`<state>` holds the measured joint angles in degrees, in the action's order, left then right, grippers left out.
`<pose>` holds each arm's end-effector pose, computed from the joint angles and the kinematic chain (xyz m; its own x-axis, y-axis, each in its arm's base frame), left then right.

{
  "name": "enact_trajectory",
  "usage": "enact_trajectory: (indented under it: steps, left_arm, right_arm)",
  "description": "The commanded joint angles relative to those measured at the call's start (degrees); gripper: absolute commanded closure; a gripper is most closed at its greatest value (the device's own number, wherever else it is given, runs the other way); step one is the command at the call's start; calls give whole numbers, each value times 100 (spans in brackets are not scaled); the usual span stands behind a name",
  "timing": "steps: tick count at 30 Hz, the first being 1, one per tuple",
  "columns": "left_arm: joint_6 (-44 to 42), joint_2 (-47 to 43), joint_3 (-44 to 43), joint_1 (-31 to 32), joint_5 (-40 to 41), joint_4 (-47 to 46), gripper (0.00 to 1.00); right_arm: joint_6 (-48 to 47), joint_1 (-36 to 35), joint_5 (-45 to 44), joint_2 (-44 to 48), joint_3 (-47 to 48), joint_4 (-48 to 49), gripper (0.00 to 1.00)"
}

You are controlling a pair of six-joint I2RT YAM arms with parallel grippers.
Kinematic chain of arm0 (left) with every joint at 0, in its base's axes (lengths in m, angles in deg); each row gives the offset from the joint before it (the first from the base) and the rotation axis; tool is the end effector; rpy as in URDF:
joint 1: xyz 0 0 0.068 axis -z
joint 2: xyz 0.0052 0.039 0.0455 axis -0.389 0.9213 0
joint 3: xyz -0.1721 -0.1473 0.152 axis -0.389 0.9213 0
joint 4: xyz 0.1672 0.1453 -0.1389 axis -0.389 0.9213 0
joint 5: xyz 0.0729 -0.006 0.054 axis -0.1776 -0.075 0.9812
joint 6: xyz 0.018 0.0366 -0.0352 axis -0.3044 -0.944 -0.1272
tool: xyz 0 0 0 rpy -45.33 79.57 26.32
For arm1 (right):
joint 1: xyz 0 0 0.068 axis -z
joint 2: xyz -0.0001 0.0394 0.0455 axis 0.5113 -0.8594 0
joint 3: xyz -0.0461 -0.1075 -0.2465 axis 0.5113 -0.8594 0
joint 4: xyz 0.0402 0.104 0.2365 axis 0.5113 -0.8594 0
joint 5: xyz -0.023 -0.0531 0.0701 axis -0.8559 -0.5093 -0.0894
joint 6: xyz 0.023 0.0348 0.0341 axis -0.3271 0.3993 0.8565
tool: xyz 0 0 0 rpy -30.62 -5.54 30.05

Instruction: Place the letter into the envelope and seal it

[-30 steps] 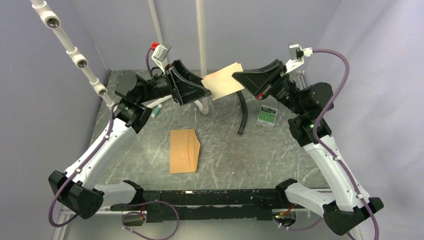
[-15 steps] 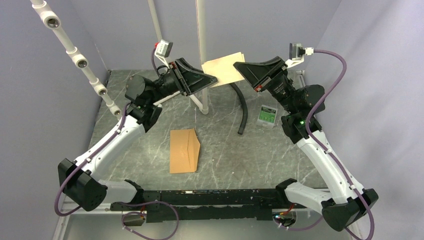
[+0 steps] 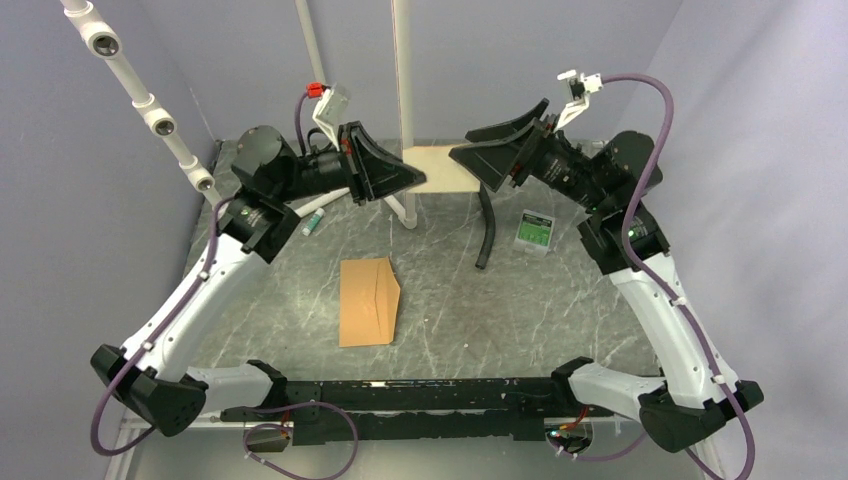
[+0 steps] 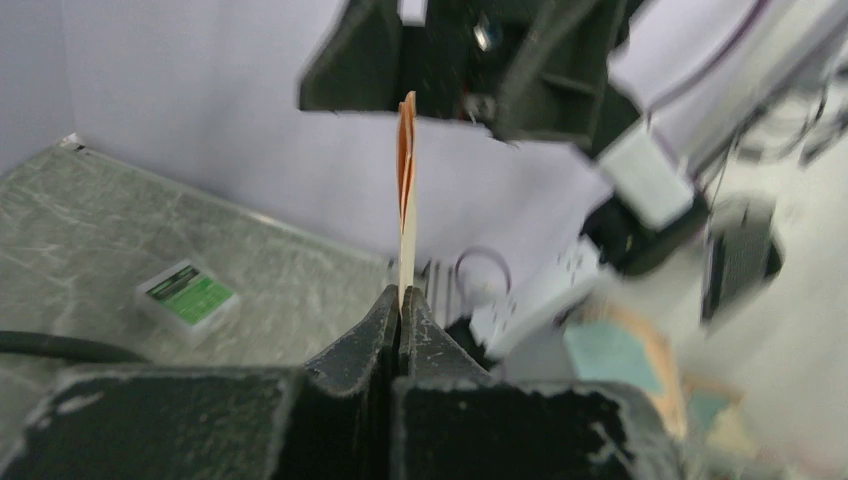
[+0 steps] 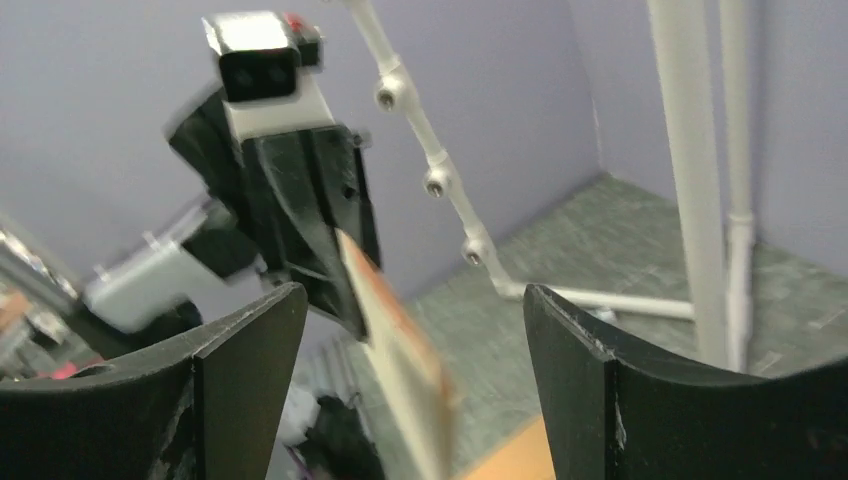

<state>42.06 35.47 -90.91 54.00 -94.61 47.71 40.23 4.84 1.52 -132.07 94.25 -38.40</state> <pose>0.2092 -0.1559 0.4891 -0.4108 -0.2866 -0.8655 0.8911 0.0745 -0.4476 0.1835 0.1103 0.5157 -0.2976 0.4527 -0.8405 -0.8211 0.3278 0.4673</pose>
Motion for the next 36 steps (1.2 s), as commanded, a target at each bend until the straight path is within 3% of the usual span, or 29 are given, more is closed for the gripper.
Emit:
enact_trajectory:
  steps: [1, 4, 6, 9, 19, 24, 26, 32, 34, 36]
  left_arm:
    - [-2366, -186, -700, -9, -1525, 2281, 98]
    - [-3266, 68, -1099, -10, -2053, 3668, 98]
    - [-3800, 211, -1236, -9, -2147, 4319, 98]
    - [-4383, 343, -1306, -9, -1923, 5058, 97]
    - [-5492, 464, -1569, -9, -1359, 6556, 98]
    - [-5587, 445, -1628, -11, -1276, 6646, 98]
    - [-5602, 455, -1704, -9, -1239, 6698, 98]
    - [-5681, 444, -1759, -9, -1298, 6736, 98]
    - [-5675, 444, -1751, -9, -1332, 6713, 97]
    - [-5625, 410, -1702, -13, -1341, 6625, 97]
  right_arm:
    - [-2393, 8, 1443, -376, 1049, -2376, 17]
    - [-3721, -119, 2170, -937, 1915, -4244, 18]
    - [-4552, -479, 1701, -1276, 2343, -5168, 18]
    - [-4870, -938, 1368, -1694, 2687, -5783, 20]
    - [-5038, -1100, 1612, -1629, 2296, -5903, 39]
    - [-5110, -1124, 1765, -1603, 2213, -5948, 68]
    - [-5124, -1158, 1749, -1634, 2199, -5963, 67]
    - [-5076, -1231, 1859, -1755, 2171, -5909, 47]
    - [-5054, -1280, 1889, -1784, 2156, -5859, 48]
    - [-5036, -1310, 1940, -1812, 2160, -5805, 55]
